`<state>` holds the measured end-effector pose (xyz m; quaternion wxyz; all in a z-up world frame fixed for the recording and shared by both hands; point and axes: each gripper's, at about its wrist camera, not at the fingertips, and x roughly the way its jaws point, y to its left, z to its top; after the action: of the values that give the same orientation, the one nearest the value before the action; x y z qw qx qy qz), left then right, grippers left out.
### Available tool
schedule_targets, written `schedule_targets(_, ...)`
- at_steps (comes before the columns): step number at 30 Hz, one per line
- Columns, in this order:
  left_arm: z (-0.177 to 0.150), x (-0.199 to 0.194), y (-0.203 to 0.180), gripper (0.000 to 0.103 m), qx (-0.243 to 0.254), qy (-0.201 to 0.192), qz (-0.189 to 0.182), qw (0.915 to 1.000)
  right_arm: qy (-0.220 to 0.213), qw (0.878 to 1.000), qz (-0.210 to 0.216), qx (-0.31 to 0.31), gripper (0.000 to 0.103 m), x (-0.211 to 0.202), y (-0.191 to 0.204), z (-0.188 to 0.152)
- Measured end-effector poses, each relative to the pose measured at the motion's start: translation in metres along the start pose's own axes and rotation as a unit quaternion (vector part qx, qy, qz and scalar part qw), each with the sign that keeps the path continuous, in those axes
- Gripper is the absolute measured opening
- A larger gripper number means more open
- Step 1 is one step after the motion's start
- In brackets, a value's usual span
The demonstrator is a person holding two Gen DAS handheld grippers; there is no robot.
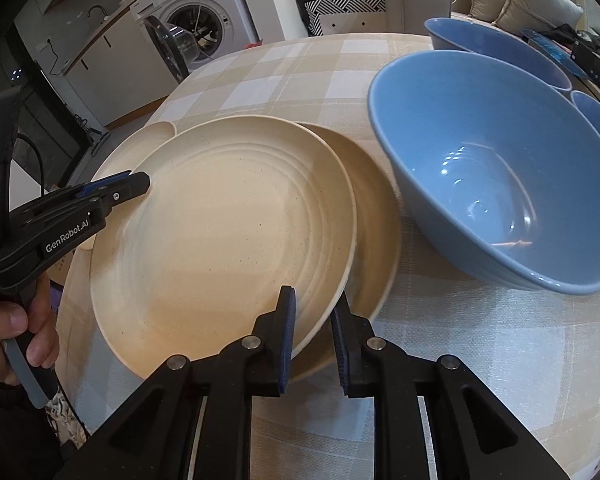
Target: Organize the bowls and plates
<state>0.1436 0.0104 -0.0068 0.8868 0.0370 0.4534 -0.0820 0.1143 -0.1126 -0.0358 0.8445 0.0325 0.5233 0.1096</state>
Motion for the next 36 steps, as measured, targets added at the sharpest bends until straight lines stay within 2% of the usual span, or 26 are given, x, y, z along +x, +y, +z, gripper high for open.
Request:
schedule_targets(14,0.009,0.013,-0.002,0.014,-0.011,-0.013,-0.021,0.9996,-0.012,1.0,0.009,0.017,0.025,-0.007,-0.008,-0.004)
schedule_targets(26,0.008,0.022,-0.013,0.015,0.009,-0.006,-0.022,0.9997,-0.011,1.0,0.003,-0.011,0.035,-0.023,-0.007,-0.007)
schedule_targets(31,0.003,0.023,-0.022,0.015,0.039,-0.006,-0.014,0.9991,-0.014,1.0,0.002,-0.022,0.041,-0.023,-0.007,-0.01)
schedule_targets(33,0.001,0.023,-0.019,0.018,0.031,-0.003,-0.03,0.9991,-0.011,0.999,-0.015,-0.026,0.042,-0.021,-0.007,-0.009)
schedule_targets(36,-0.003,0.02,-0.019,0.019,0.036,-0.005,-0.03,0.9989,-0.007,0.998,-0.04,-0.04,0.042,-0.019,-0.007,-0.012)
